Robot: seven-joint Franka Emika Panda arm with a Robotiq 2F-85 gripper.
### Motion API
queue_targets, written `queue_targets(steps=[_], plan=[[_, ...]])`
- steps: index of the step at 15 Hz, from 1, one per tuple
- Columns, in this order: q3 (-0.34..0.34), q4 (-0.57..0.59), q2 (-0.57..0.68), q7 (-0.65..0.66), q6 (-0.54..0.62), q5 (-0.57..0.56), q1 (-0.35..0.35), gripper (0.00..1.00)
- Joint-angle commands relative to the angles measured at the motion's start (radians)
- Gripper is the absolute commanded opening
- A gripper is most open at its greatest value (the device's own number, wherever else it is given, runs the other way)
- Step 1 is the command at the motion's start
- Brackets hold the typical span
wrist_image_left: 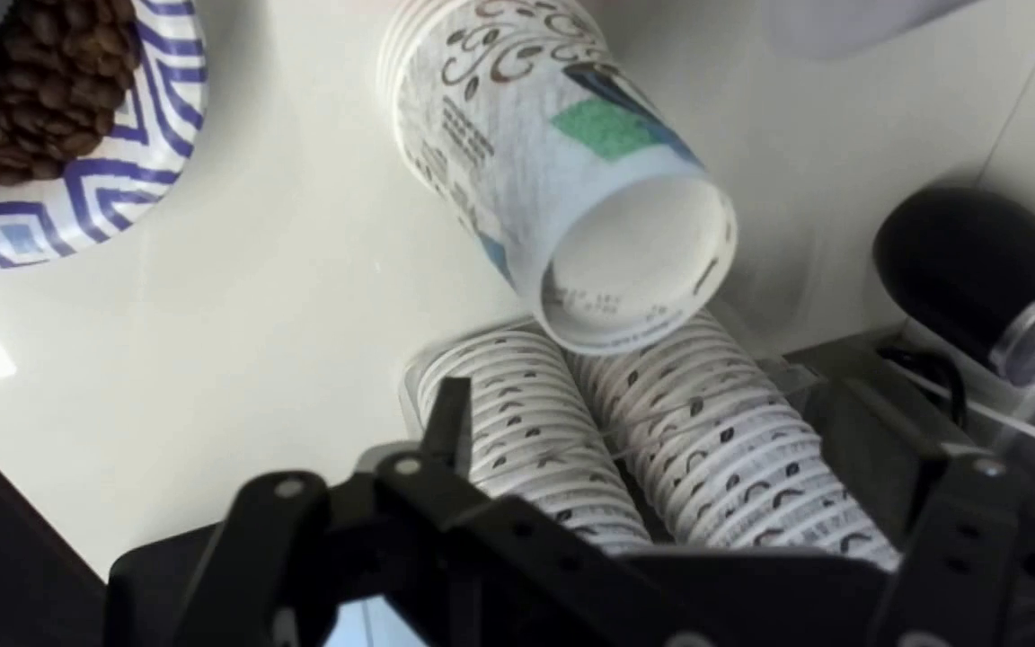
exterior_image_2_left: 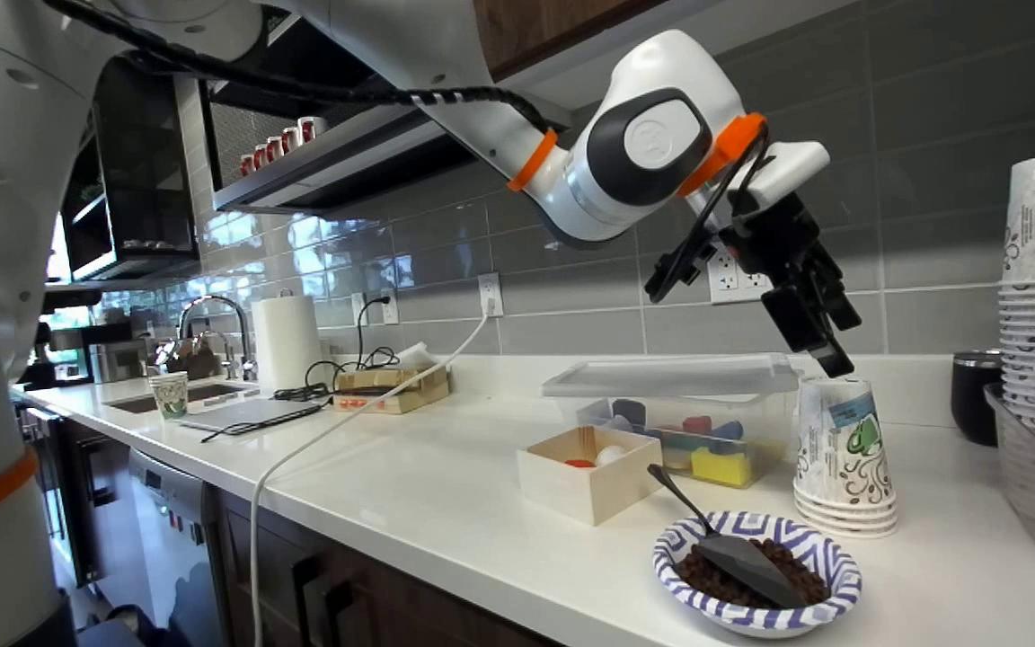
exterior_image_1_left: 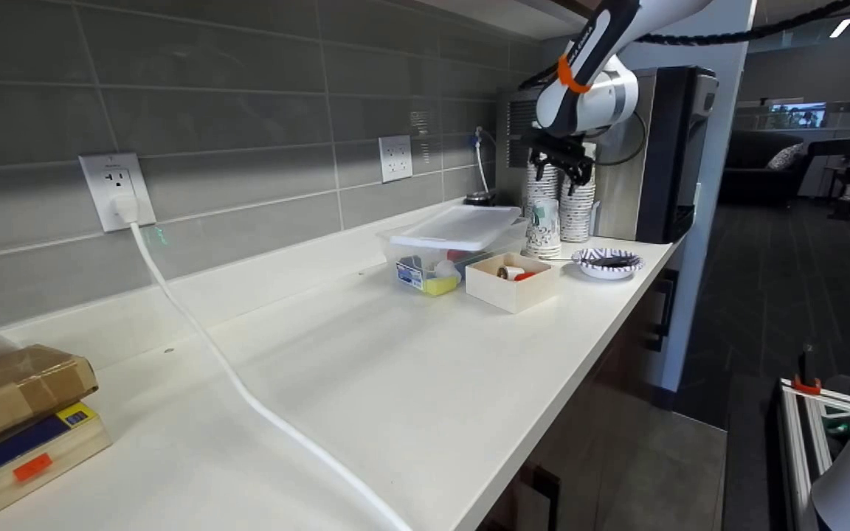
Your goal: Pick up the cups from the stacked cups and put them on the table
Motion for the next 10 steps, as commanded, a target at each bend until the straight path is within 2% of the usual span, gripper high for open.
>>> queue_targets(steps=[1,6,7,10], plan=[[-0.021,-0.128,-0.202,0.018,-0.080,-0.025,0.032,1.00],[0.002,-0.290,-0.461,0.050,-0.145,-0.148,0.044,1.00],[0.069,-0.313,-0.504,0.052,-0.162,-0.164,-0.016,1.00],[0.141,-0.365,-0.599,0.013,-0.223,-0.117,-0.062,1.00]])
